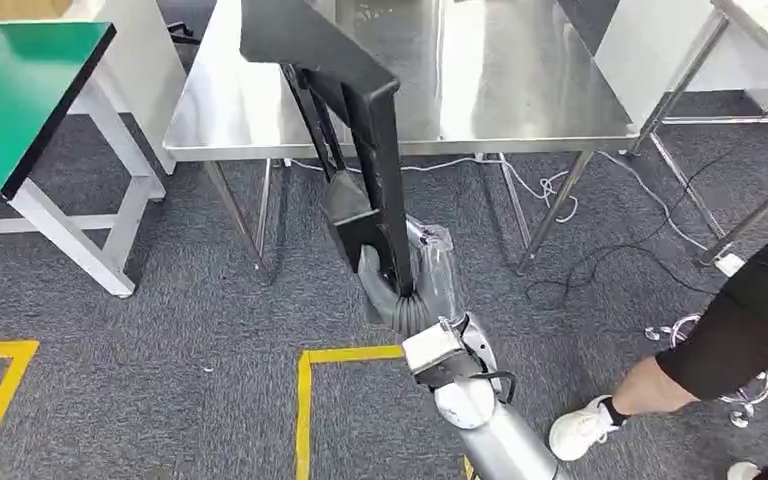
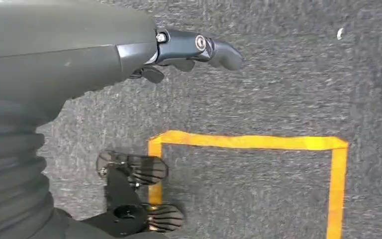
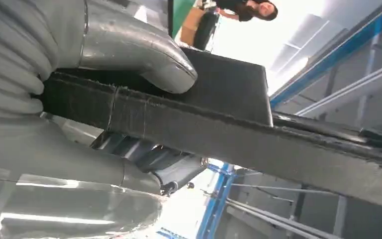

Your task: Take the parts from the cabinet and place them on the table.

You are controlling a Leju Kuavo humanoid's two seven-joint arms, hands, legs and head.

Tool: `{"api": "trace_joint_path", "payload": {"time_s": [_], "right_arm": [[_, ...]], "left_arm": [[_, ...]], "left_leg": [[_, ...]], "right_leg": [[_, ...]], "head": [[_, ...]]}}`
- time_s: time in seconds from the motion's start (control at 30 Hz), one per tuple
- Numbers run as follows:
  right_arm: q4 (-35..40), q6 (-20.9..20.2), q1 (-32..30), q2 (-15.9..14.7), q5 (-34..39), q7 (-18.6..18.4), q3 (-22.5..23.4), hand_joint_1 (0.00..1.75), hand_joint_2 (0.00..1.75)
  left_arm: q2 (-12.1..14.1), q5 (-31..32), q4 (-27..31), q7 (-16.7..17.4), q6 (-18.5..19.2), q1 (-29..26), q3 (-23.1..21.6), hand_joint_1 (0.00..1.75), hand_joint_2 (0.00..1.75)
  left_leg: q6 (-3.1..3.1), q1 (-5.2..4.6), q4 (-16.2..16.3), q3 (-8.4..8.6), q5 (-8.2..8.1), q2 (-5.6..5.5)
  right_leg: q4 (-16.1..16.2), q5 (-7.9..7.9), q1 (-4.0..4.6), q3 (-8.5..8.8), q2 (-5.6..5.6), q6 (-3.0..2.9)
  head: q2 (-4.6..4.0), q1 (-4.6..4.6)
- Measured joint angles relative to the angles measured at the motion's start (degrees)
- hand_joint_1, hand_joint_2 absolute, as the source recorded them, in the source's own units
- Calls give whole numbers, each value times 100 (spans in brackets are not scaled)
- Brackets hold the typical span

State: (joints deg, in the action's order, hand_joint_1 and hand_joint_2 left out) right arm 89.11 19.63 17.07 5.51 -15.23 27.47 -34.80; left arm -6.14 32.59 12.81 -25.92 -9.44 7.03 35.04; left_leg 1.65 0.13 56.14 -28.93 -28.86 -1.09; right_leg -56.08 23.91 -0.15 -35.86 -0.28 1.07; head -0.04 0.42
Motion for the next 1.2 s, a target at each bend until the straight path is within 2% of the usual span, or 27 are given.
{"api": "trace_joint_path", "payload": {"time_s": [0.07,0.1,0.13,0.2,0.27,0.3,0.33,0.37,0.4,0.43,0.47,0.5,0.57,0.6,0.63,0.7,0.73,0.77,0.8,0.83,0.87,0.93,0.97,1.0,1.1,1.13,1.2], "right_arm": [[0,0,13,9,7,0,2,175,175],[4,0,12,26,7,7,2,175,175],[2,0,24,28,7,4,7,175,175],[-2,0,53,55,2,7,7,175,175],[-15,0,44,61,2,4,4,175,175],[-22,0,42,59,2,4,4,175,175],[-24,0,42,59,2,4,4,175,175],[-24,0,43,61,2,4,4,175,175],[-24,0,50,72,2,4,4,175,175],[-26,0,49,77,2,4,7,175,175],[-37,0,61,81,4,4,2,175,175],[-35,2,75,89,4,2,5,175,175],[-33,2,73,120,13,-22,4,175,175],[-31,2,100,129,15,-22,4,175,175],[-31,4,104,129,13,-22,9,175,175],[-31,7,155,131,11,-20,4,175,175],[-31,7,149,125,13,-20,7,175,175],[-33,7,137,116,13,-22,7,175,175],[-35,7,126,114,13,-22,7,175,175],[-35,7,124,107,13,-22,7,175,175],[-35,7,123,107,13,-22,7,175,175],[-35,7,123,107,13,-22,7,175,175],[-44,9,119,98,13,-22,7,175,175],[-46,9,130,101,13,-24,4,175,175],[-46,7,133,120,2,-39,9,175,175],[-42,0,140,133,-4,-48,13,175,175],[-44,0,178,155,-20,-74,13,175,175]], "left_arm": [[0,0,0,-4,0,4,2,0,175],[13,0,6,-4,0,13,2,0,175],[17,0,7,-7,-2,18,0,0,175],[13,0,4,-6,-7,22,0,0,175],[13,0,4,-9,-9,12,0,0,175],[13,0,4,-9,-11,9,0,0,175],[13,-2,4,-7,-13,8,2,0,175],[15,-2,4,-7,-13,9,2,0,175],[15,-2,4,-6,-13,11,2,0,175],[24,-15,4,-2,-13,10,2,0,175],[50,-26,2,15,-13,6,4,0,175],[39,-22,6,24,-11,18,2,0,175],[39,-26,7,39,-15,48,4,0,175],[31,-24,9,37,-11,58,2,0,175],[22,-24,9,39,-11,54,4,0,175],[22,-20,9,39,-13,94,4,0,175],[20,-17,9,39,-11,103,4,0,175],[13,-17,7,42,-7,100,4,0,175],[11,-17,7,42,-7,91,4,0,175],[4,-17,4,42,-7,82,4,0,175],[-4,-17,4,42,-7,82,4,0,175],[-9,-17,4,42,-7,86,4,0,175],[-7,-17,2,42,-7,85,7,0,175],[-7,-17,2,44,-7,88,4,0,175],[-9,-20,2,39,-11,97,7,0,175],[-2,-20,7,37,-13,99,4,0,175],[-7,0,4,35,-11,105,4,0,175]], "left_leg": [[-40,4,56,103,-22,13],[-71,29,120,101,-77,19],[-94,42,354,6,-85,46],[-161,66,1239,-558,-250,78],[-204,79,1804,-1071,-653,83],[-204,80,1801,-1186,-675,84],[-179,80,1578,-1199,-531,85],[-132,70,1183,-1112,-235,84],[-60,45,725,-989,156,82],[63,-1,274,-896,673,86],[113,-51,330,-941,722,23],[133,-94,195,-861,717,35],[225,-118,75,-755,719,68],[258,-73,-18,-611,734,45],[265,-51,-91,-487,731,52],[295,-27,-126,-413,668,44],[286,-19,-125,-392,617,41],[269,-16,-124,-359,569,36],[249,-10,-123,-316,522,23],[218,2,-122,-248,469,14],[190,15,-122,-172,411,8],[108,42,-116,-2,270,-3],[54,16,-78,61,203,-7],[12,11,-93,26,154,-12],[-85,47,-42,91,73,14],[-107,69,124,-3,68,40],[-159,81,889,-419,-28,84]], "right_leg": [[15,-99,-45,45,27,-121],[35,-76,-112,151,43,-157],[43,-43,-94,225,40,-200],[43,58,-74,321,40,-307],[41,159,-50,412,75,-309],[41,210,-38,471,91,-308],[41,275,-22,563,109,-303],[43,344,1,666,115,-298],[47,411,26,764,115,-292],[73,479,14,744,115,-295],[55,524,66,874,130,-247],[97,554,35,876,139,-211],[100,474,74,955,147,-94],[105,483,120,1016,148,-89],[-86,528,79,892,116,-77],[-925,596,53,371,102,-70],[-1358,807,34,37,99,-106],[-1657,1006,10,-243,98,-96],[-1725,1046,-14,-402,96,-48],[-1535,941,-43,-426,90,13],[-1146,700,-79,-334,77,123],[-40,-25,-157,-7,26,365],[112,-222,-143,-15,-39,350],[110,-90,-116,53,-35,131],[81,-118,-158,144,24,-48],[100,-85,-174,222,27,-92],[103,-8,-158,320,28,-204]], "head": [[0,-19],[2,-27],[0,-15],[2,-42],[2,-53],[0,-44],[0,-50],[2,-52],[2,-50],[0,-50],[0,9],[0,-9],[2,-26],[0,-26],[0,-31],[0,0],[0,-5],[0,4],[0,2],[2,4],[0,2],[0,9],[0,24],[0,28],[2,-7],[0,0],[0,-37]]}}
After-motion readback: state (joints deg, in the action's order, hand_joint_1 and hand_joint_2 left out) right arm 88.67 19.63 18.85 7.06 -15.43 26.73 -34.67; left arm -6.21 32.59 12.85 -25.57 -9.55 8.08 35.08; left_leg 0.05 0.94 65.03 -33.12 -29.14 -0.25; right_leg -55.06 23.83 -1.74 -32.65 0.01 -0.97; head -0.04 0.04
